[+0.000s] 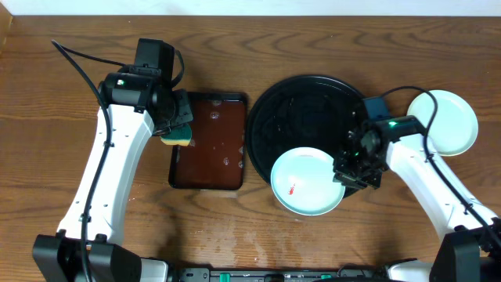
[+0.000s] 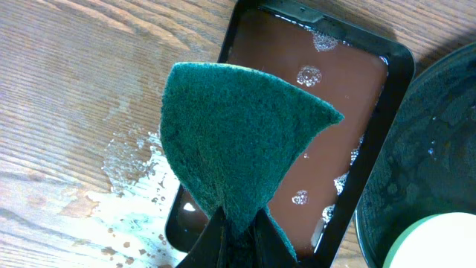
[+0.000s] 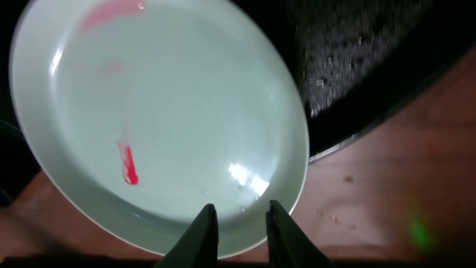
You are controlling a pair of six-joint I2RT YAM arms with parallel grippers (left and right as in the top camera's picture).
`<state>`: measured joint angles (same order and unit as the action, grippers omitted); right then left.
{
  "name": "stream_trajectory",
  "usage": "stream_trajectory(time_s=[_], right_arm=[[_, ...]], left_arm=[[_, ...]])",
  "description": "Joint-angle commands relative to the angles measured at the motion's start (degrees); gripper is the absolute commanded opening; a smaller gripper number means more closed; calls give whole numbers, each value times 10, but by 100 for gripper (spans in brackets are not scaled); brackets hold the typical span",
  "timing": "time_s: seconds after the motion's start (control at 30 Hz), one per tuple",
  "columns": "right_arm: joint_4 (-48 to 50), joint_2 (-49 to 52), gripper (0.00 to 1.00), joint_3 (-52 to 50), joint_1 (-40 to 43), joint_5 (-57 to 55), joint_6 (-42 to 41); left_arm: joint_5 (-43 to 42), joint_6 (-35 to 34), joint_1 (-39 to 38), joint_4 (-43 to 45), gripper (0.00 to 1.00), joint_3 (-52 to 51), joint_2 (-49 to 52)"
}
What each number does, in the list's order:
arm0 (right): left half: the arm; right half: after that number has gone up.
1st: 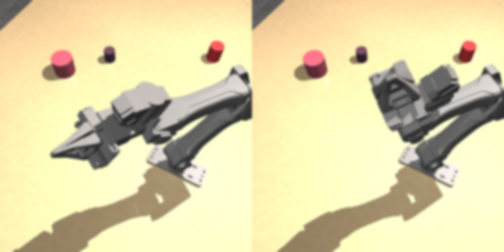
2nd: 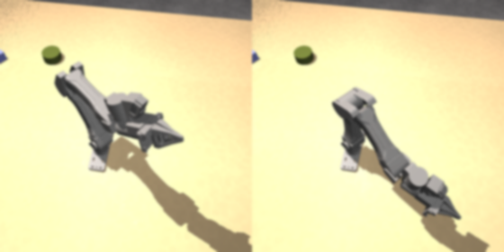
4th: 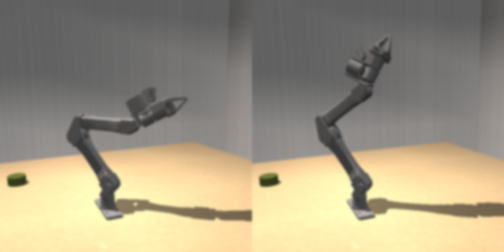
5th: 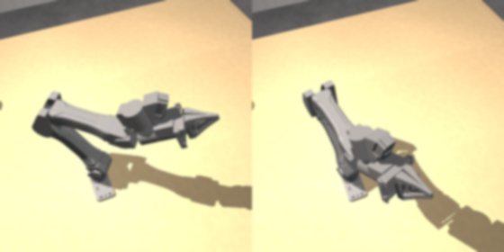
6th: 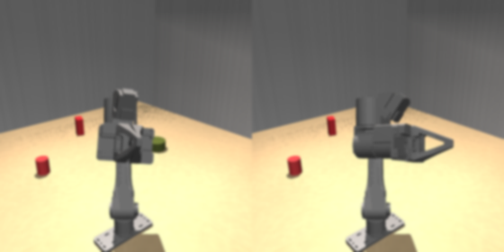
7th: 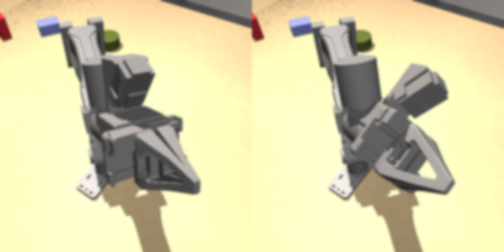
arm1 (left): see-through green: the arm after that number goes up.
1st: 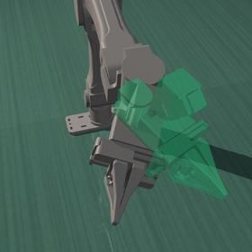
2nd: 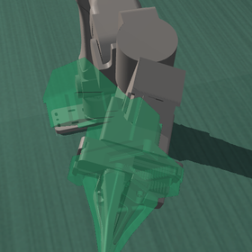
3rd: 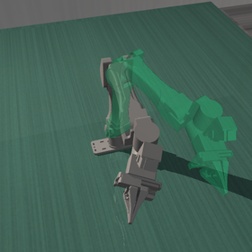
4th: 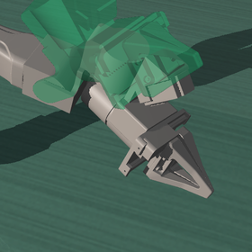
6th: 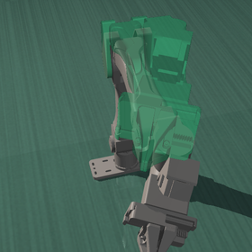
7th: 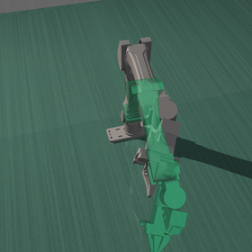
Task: Clean dirty plates on tray and stack at the side
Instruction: 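Grip the rim of the remaining pale green plate with the right gripper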
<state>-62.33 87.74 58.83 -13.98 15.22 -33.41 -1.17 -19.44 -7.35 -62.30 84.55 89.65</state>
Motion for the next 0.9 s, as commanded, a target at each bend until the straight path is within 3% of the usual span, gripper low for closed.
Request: stream_trajectory(time_s=[0.0, 0.23, 0.43, 0.6, 0.7, 0.77, 0.87], right_arm=[[-22, 1, 23, -1, -22, -38, -70], [-69, 1, 27, -3, -24, -107, -116], [-14, 1, 25, -16, -24, -118, -108], [73, 1, 20, -21, -22, -118, 0], [107, 1, 24, -21, -21, -120, 83], [129, 1, 30, -21, -21, -120, 180], [136, 1, 31, -21, -21, -120, 288]], left_arm=[[1, 3, -1, -1, 8, -3, 2], [1, 3, -1, -2, 8, -3, 2], [1, 3, -1, -2, 8, -3, 2], [1, 3, -1, -4, 8, -3, 2], [1, 3, -1, -4, 8, -3, 2], [1, 3, -1, -4, 8, -3, 2], [1, 3, -1, -4, 9, -3, 2]])
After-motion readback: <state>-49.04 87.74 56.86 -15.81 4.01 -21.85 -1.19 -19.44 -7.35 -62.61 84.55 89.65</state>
